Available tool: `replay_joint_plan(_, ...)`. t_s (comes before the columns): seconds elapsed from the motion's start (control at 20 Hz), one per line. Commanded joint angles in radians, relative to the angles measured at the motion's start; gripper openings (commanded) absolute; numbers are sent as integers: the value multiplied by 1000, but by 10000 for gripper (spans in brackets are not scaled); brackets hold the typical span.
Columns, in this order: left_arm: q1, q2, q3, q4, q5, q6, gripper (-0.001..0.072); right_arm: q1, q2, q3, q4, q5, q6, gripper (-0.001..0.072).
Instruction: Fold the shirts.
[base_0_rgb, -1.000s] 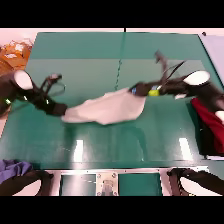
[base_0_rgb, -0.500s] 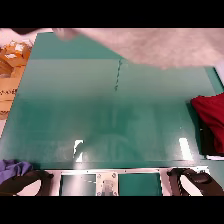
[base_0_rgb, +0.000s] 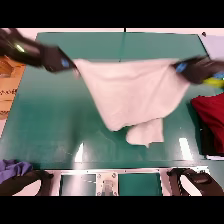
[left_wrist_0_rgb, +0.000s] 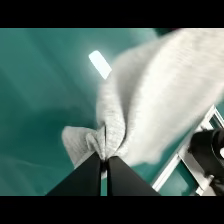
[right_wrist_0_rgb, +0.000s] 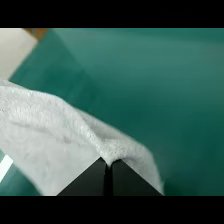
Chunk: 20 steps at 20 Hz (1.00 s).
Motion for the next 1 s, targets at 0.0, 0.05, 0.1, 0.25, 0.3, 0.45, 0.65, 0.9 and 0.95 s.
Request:
replay_joint_plan(0.0, -1, -28, -330, -72, 108, 86, 23, 63, -74, -306, 87, -181, -31, 10)
replay_joint_plan(0.05, -1, -48, -404, -87, 138, 111, 23, 89, -117, -351, 119, -225, -49, 10)
replay_joint_plan(0.1, -1, -66, -456, -88, 161, 130, 23, 111, -161, -372, 132, -256, -51, 10)
replay_joint_plan(0.25, -1, -143, -510, -91, 225, 148, 24, 134, -285, -360, 153, -309, -50, 10)
replay_joint_plan(0.3, -1, -159, -509, -92, 263, 148, 24, 122, -305, -342, 152, -319, -51, 10)
replay_joint_plan(0.45, 3, -168, -488, -93, 406, 147, 24, 4, -309, -238, 143, -257, -50, 385)
replay_joint_plan(0.65, 2, -170, -440, -87, 430, 147, 23, -266, -249, -143, 98, 19, -10, 321)
replay_joint_plan(0.9, 2, -171, -440, -42, 497, 147, 23, -484, -114, -377, -109, 95, 197, 379)
replay_joint_plan(0.95, 2, -171, -440, -45, 504, 147, 23, -481, -108, -452, -87, 90, 195, 428)
